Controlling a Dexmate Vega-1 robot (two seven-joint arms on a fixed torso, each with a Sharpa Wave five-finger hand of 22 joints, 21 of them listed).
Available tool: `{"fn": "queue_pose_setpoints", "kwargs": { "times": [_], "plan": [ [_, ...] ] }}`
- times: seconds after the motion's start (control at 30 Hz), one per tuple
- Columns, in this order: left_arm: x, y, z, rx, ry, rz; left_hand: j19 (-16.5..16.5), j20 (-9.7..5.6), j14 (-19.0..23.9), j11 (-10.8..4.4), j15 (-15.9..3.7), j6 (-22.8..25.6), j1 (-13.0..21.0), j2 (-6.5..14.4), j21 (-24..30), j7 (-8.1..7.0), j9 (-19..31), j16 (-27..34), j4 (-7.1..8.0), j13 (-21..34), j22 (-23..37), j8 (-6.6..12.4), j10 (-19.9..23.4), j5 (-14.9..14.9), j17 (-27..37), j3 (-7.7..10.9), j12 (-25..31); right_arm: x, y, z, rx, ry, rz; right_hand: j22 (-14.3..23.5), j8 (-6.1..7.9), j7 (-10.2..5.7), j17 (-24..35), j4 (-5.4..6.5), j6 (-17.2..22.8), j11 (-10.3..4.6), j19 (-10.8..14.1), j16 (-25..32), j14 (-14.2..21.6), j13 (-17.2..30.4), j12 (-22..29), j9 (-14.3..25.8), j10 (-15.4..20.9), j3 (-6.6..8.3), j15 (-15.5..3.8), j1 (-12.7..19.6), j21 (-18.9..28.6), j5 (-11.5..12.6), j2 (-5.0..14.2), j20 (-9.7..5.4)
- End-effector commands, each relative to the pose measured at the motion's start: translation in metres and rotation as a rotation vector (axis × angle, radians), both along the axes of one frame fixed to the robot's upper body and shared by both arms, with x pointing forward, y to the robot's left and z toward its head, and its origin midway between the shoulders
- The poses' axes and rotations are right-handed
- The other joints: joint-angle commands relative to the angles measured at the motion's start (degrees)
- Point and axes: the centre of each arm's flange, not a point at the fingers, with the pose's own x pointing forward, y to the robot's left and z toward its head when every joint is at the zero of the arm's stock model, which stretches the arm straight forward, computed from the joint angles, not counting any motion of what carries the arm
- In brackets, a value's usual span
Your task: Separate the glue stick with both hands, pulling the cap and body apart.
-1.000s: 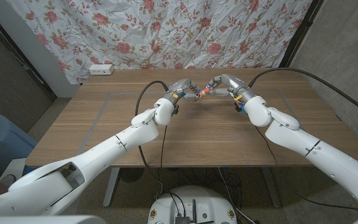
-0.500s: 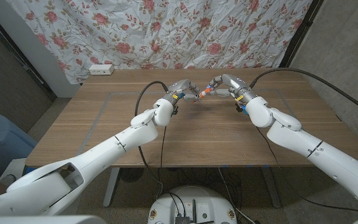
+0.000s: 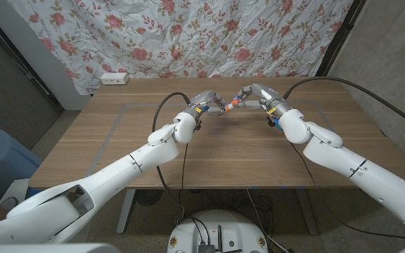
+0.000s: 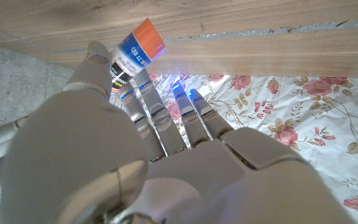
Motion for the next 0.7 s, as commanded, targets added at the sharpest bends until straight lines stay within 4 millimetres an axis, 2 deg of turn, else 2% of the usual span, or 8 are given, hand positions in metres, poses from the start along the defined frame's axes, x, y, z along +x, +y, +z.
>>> {"fn": "queue_pose_setpoints", "kwargs": {
  "times": [0.03,0.7],
  "plan": [
    [0.000,0.000,-0.002,-0.001,-0.003,0.008,-0.03,-0.09,0.42,-2.73,-8.31,3.37,2.11,3.77,0.02,1.29,0.53,0.13,0.36,0.23,0.09,0.36,3.04,0.37,0.34,0.14,0.50,-0.002,-0.004,0.003,-0.004,0.018,0.013,0.22,0.30,-2.46,0.12,-0.09,2.34,0.00,0.38,0.32,-0.30,0.01,-0.29,0.09,0.30,-0.34,-8.86,1.52,-0.05,0.13,1.72,0.22],
    [0.003,0.001,0.001,-0.005,-0.008,0.013,-0.05,-0.10,0.42,-2.73,-8.24,3.20,2.12,3.80,0.02,1.18,0.56,0.10,0.40,0.24,0.09,0.31,2.83,0.36,0.33,-0.05,0.41,-0.002,-0.014,0.007,-0.025,0.020,0.006,0.21,0.30,-2.53,-0.04,0.18,2.11,-0.01,0.27,0.36,-0.53,0.27,-0.57,0.03,0.12,-1.04,-8.71,1.23,-0.10,0.14,1.97,0.61]
  ]
}}
